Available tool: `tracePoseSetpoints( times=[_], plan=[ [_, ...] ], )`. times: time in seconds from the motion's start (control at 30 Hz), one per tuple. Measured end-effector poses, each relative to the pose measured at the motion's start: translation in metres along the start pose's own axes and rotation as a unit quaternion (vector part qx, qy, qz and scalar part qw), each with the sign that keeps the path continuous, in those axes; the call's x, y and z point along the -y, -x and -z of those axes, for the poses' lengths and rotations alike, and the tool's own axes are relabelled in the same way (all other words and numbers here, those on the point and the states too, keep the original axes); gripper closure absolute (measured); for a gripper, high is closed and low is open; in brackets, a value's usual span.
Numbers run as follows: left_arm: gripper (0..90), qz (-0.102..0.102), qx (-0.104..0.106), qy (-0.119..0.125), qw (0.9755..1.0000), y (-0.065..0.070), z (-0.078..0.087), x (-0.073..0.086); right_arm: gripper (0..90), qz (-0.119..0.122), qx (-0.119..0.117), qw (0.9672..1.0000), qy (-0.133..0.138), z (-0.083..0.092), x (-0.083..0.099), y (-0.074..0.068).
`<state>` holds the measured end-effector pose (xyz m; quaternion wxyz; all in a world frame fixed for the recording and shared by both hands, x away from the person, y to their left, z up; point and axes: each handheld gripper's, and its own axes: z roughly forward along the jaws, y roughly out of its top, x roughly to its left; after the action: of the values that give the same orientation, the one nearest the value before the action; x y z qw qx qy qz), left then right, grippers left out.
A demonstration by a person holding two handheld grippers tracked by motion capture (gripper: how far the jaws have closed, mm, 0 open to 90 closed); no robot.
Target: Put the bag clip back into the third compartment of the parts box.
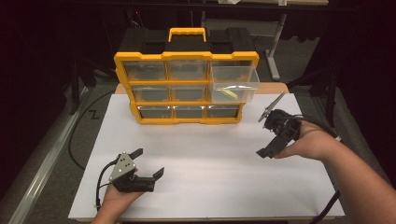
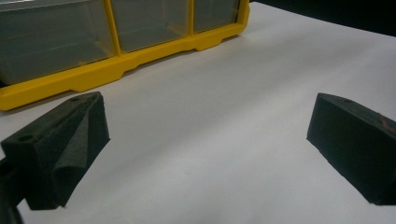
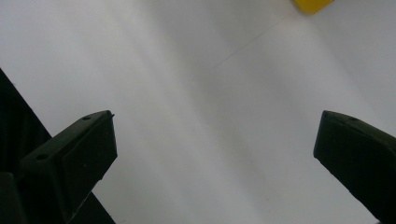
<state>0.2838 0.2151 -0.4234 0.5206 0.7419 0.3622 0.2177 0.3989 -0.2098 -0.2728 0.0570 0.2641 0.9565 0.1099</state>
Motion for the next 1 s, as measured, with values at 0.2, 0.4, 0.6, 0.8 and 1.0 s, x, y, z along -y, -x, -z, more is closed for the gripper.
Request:
tracePoseSetpoints(
  times=[0.2, 0.4, 0.6, 0.8, 1.0],
  plan=[
    [0.3, 0.0, -0.002, 0.002, 1.0, -0.001, 0.001, 0.0, 0.0, 0.0, -0.008, 0.9998, -0.021, -0.052, 0.008, -0.004],
    [0.3, 0.001, -0.002, 0.001, 1.0, -0.001, 0.0, 0.0, 0.0, -0.013, -0.013, 0.9993, -0.034, -0.099, 0.014, -0.009],
    [0.3, -0.002, -0.006, -0.001, 1.0, -0.001, 0.001, 0.0, 0.0, -0.014, -0.022, 0.9996, -0.009, -0.123, 0.02, -0.014],
    [0.3, 0.016, -0.003, -0.003, 0.9999, -0.003, 0.001, 0.002, 0.0, -0.04, -0.011, 0.9975, 0.057, -0.122, 0.034, -0.017],
    [0.3, 0.021, -0.018, 0.004, 0.9996, -0.003, 0.003, 0.001, 0.0, -0.074, -0.004, 0.9874, 0.14, -0.125, 0.054, -0.016]
  ],
)
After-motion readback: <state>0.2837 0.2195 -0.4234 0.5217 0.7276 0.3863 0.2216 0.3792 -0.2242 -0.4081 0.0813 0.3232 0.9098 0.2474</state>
